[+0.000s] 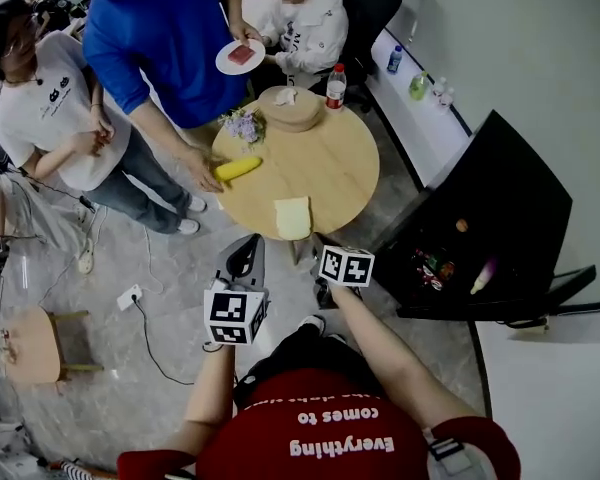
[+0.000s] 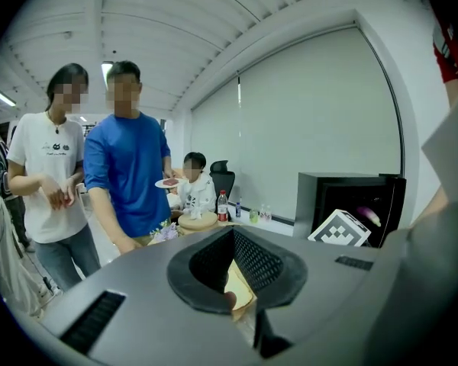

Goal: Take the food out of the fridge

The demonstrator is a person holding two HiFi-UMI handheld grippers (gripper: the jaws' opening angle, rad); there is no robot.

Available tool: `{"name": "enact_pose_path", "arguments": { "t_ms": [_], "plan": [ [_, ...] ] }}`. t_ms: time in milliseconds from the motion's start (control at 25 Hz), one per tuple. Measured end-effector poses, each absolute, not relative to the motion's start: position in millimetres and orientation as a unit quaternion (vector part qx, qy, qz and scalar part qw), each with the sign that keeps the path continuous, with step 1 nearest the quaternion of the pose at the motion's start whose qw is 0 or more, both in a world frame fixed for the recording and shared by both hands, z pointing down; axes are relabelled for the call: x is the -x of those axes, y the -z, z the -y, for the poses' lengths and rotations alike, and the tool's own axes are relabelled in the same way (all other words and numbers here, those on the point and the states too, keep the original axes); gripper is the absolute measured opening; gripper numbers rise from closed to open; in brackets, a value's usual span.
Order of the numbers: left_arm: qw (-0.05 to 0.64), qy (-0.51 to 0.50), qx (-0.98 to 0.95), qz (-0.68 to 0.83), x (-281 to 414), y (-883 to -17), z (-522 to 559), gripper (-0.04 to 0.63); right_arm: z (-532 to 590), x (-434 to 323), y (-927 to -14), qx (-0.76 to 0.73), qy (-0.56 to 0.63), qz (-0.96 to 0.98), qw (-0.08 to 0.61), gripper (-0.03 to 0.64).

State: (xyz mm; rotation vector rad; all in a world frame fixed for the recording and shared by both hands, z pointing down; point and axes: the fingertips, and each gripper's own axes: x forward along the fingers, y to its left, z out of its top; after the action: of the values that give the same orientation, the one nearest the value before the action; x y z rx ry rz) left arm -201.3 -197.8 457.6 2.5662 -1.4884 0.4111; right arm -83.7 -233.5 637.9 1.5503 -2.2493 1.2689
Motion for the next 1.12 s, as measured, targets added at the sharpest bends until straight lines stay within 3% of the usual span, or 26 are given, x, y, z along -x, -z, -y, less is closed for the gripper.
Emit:
{"name": "enact_pose_path", "arguments": {
  "t_ms": [560, 1120],
  "plan": [
    [0.048, -0.139, -0.886, 0.44, 150, -436, 201, 0.002, 198, 44, -574, -0.524, -0.43, 0.734, -0.04, 0.011],
    [0.026, -0.134, -0.947, 0.29, 22, -423, 175, 0.002, 141, -55, -543, -0.607, -0.407, 0.672, -0.121, 0.011]
  ]
}}
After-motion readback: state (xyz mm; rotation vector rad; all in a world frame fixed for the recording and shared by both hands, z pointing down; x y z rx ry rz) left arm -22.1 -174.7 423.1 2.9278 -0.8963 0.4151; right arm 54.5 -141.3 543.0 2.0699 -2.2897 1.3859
